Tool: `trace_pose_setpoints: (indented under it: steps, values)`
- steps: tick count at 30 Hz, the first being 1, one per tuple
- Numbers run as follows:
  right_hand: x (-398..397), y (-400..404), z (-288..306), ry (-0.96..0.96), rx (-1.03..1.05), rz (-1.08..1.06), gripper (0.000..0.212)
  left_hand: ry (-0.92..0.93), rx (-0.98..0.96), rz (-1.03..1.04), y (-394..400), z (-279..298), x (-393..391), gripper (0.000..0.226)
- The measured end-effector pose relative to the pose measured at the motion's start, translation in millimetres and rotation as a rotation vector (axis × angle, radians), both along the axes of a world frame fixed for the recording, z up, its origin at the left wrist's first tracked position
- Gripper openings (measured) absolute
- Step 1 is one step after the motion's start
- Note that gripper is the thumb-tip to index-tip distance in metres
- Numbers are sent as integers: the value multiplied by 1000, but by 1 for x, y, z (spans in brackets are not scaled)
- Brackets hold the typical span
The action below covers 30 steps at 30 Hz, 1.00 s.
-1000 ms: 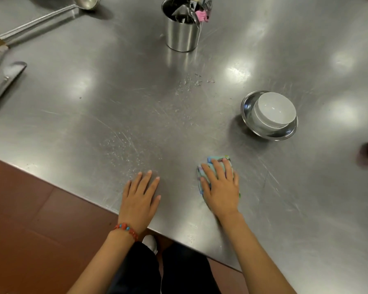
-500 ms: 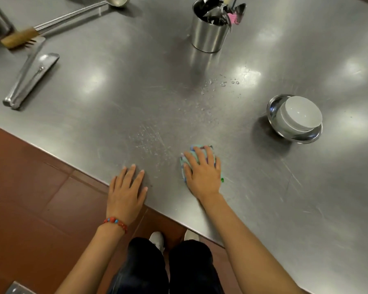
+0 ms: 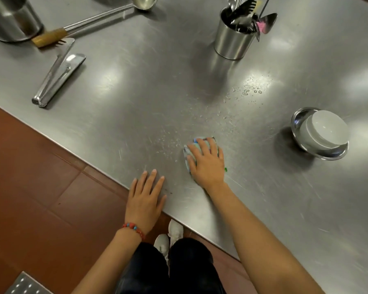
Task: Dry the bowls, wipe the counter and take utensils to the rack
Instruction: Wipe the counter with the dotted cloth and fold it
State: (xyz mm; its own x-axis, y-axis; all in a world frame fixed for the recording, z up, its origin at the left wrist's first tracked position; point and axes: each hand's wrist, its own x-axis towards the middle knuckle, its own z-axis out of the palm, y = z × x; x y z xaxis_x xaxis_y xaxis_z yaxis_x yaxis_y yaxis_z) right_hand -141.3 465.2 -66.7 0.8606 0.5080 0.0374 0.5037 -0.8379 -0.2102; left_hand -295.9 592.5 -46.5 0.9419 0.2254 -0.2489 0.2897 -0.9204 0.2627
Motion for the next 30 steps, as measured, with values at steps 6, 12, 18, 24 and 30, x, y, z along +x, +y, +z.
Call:
trace_pose_setpoints:
  steps: [6, 12, 18, 24, 30]
  values:
    - [-5, 13, -7, -55, -17, -7, 35, -1, -9, 7, 2, -3, 0, 52]
    - [-65, 2, -21, -137, 1, 181, 35, -30, -36, 175, 30, 1, 12, 71]
    - [11, 70, -11, -98, 63, 61, 30, -39, 4, 224, 71, -2, 33, 79]
    - [6, 85, -12, -151, 30, -6, 32, -53, 19, 190, 81, -6, 35, 64]
    - [-63, 81, -19, -144, -10, 48, 35, -49, 36, 113, 93, -9, 34, 51]
